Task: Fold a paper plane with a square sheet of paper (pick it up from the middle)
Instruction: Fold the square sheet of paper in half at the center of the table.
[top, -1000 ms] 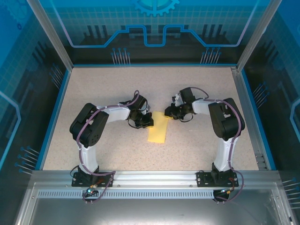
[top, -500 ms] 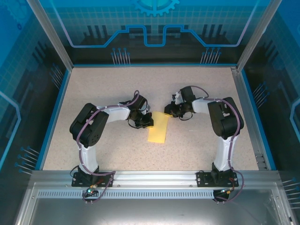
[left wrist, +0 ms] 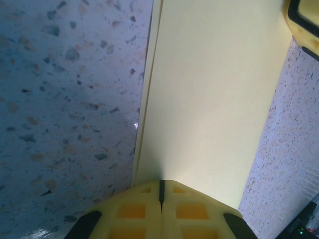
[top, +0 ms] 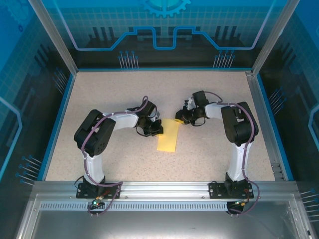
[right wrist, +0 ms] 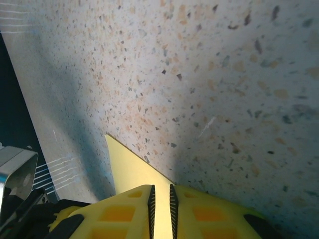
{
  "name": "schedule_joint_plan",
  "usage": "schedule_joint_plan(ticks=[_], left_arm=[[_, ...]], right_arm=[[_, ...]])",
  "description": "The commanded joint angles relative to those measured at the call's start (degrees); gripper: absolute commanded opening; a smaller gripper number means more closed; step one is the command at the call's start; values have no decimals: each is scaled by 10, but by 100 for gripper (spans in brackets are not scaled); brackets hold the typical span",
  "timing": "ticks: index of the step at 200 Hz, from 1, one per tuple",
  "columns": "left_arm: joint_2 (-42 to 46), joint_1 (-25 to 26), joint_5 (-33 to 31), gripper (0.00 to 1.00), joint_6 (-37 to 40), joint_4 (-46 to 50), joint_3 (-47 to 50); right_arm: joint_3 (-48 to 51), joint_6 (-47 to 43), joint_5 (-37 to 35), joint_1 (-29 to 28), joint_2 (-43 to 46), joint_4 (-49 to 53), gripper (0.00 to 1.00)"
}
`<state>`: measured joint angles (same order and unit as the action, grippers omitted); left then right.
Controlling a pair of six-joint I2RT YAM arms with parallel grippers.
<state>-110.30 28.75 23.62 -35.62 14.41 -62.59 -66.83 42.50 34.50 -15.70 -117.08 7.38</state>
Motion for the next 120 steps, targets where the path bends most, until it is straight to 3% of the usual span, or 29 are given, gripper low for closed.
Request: schedule_joint_plan(ticks=[1,20,75,120], left_arm=[[-25,-3,-43,0,15,63,10],[-24,-3,-43,0,15,63,9],[-22,-3,-43,0,14,65,11],[-19,-3,-43,0,15,67,9]], right_arm=[[-23,6,-83,21,-24,77,19],[-32,-3,-123,13,-18,107,20],[-58,-17,-125,6,12,136,21],[-6,-35,-46,-4,113,79,25]])
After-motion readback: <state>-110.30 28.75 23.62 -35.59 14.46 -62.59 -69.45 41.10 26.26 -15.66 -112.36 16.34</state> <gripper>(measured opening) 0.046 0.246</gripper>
